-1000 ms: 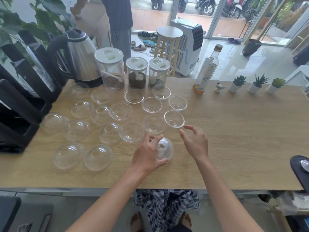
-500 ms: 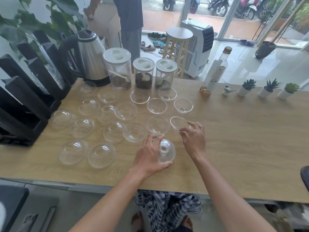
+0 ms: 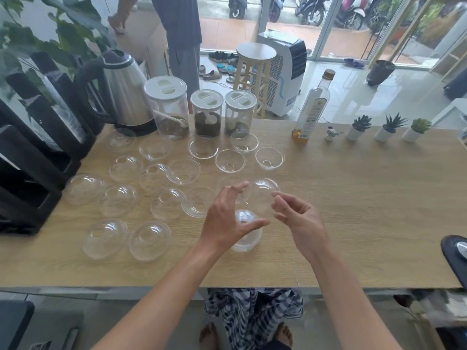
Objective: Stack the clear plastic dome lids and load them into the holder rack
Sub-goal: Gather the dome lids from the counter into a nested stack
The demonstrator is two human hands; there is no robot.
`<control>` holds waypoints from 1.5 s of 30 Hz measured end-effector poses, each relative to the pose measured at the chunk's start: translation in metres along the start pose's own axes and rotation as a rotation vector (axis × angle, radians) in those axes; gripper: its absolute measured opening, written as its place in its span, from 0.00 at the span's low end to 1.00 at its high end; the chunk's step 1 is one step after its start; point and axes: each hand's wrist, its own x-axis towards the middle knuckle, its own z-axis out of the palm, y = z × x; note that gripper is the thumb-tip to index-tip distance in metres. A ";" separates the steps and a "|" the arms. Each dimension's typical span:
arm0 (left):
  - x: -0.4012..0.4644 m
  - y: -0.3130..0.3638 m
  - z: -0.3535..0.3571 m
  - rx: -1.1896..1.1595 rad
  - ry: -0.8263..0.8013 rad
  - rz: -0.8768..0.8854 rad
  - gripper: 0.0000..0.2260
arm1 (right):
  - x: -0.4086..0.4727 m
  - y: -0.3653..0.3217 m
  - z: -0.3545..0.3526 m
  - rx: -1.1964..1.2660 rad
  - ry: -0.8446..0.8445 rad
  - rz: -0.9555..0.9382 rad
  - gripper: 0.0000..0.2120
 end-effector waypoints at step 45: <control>-0.082 -0.091 -0.100 0.473 0.140 -0.390 0.37 | -0.012 0.014 0.068 0.063 -0.040 0.024 0.22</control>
